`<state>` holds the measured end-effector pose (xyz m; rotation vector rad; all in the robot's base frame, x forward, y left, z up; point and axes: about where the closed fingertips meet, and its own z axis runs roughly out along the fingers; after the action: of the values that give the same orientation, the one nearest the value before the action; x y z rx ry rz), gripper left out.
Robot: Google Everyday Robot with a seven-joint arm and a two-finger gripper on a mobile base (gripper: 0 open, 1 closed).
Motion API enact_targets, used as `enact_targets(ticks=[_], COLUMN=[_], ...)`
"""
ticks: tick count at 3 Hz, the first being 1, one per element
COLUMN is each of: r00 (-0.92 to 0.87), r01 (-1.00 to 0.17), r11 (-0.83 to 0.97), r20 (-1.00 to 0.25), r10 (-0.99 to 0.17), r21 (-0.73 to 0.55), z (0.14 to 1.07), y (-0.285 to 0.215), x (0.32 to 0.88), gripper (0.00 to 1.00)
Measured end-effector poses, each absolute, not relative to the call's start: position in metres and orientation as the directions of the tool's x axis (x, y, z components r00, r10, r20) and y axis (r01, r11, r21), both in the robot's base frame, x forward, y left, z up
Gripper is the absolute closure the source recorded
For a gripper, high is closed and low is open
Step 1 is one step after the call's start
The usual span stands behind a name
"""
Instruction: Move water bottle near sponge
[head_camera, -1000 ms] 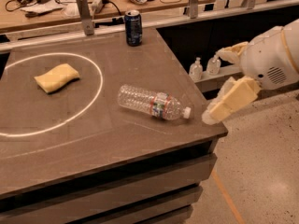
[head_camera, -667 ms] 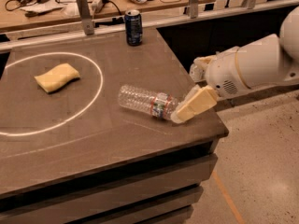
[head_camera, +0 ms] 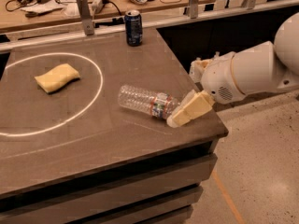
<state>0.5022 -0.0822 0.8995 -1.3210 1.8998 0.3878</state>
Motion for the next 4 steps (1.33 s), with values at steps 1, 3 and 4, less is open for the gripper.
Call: enact_targets(ticks=[1, 3, 4], r00=[-0.149, -0.159, -0.161], r01=[-0.900, -0.911, -0.918], r11=[0.398, 0.381, 0.367], r20=[-0.734, -0.718, -0.702], r10=[-0.663, -0.678, -0.693], r21=[-0.177, -0.158, -0.152], z=[0.885, 0.866, 0.856], y=[-0.071, -0.067, -0.066], x=[0.503, 0.506, 0.504], gripper=[0.00, 0.00, 0.14])
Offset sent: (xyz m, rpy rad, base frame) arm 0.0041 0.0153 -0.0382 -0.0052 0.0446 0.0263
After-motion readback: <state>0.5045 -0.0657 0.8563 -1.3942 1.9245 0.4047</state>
